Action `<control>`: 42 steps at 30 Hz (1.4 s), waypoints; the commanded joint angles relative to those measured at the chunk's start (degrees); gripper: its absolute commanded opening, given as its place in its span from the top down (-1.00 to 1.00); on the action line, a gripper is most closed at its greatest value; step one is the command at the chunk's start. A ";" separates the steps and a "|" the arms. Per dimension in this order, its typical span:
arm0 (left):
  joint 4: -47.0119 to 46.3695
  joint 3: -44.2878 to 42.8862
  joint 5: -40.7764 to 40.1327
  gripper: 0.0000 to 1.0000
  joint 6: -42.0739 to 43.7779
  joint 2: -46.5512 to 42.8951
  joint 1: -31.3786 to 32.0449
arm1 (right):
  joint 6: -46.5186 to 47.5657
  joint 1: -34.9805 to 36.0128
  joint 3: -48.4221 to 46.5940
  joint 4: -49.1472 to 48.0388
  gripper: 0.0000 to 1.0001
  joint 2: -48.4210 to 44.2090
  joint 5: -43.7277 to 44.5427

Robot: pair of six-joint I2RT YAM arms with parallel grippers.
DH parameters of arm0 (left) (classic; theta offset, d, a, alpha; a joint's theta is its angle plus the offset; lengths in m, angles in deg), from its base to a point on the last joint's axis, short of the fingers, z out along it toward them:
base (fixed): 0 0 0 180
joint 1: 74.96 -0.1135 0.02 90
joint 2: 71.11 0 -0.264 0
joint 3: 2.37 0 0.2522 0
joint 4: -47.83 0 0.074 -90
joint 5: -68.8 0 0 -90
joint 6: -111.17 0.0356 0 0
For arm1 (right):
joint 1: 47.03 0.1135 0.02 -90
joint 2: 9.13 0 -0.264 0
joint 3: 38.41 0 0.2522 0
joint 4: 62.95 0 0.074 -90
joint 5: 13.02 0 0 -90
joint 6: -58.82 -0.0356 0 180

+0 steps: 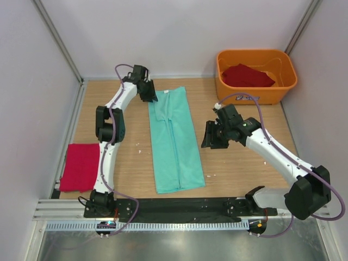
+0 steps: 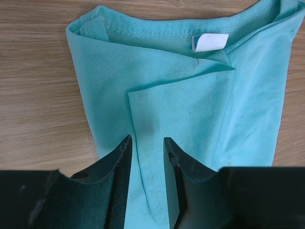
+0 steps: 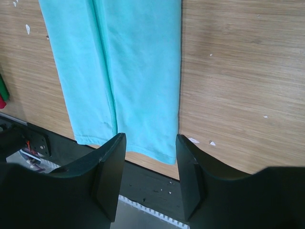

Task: Fold and stack the t-shirts
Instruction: Fold the tshirt

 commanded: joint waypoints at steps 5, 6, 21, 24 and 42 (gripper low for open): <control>-2.39 2.26 -1.40 0.20 -2.09 -6.01 -0.16 | 0.04 -0.58 1.84 -1.53 -0.35 1.66 -2.19; -2.83 5.40 -1.76 0.15 -2.36 -9.85 -0.08 | 0.31 -0.58 2.28 -2.05 -0.38 2.45 -4.11; -2.57 59.72 0.79 0.02 -15.09 -58.03 7.98 | -2.93 -0.67 25.83 -16.82 -0.14 1.50 -23.73; -3.35 73.08 -0.45 0.03 -21.40 -67.96 14.48 | -4.08 -0.58 29.79 -18.84 -0.13 0.09 -24.70; -10.21 102.82 -2.81 0.00 -46.03 -85.40 29.70 | -8.22 -0.67 35.16 -26.23 0.14 -1.50 -22.24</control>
